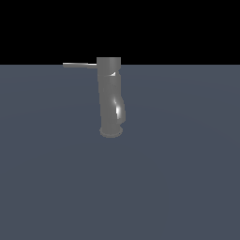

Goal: Turn on the faucet by rotating a designated handle.

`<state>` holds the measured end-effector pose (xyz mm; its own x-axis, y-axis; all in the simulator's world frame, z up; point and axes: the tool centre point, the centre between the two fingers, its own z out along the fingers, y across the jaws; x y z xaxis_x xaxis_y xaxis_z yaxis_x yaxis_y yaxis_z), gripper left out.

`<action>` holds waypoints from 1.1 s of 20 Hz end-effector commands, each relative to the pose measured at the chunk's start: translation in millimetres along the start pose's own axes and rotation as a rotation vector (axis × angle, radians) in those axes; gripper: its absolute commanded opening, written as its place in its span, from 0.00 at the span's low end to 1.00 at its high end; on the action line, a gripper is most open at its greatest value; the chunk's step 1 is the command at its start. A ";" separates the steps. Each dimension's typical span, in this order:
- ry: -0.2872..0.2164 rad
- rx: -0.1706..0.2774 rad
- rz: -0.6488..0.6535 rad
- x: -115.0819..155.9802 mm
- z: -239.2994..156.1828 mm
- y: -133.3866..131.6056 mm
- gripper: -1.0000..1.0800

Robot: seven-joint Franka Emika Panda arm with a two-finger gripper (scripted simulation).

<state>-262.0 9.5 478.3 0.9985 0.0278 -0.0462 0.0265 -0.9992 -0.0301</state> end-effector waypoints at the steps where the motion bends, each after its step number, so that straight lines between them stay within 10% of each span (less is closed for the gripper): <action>1: 0.000 0.004 0.013 3.9 -0.2 -0.9 0.00; 22: -0.017 0.069 0.388 109.1 7.8 -26.2 0.00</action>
<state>-163.9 35.9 468.7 0.9451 -0.3171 -0.0791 -0.3227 -0.9437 -0.0726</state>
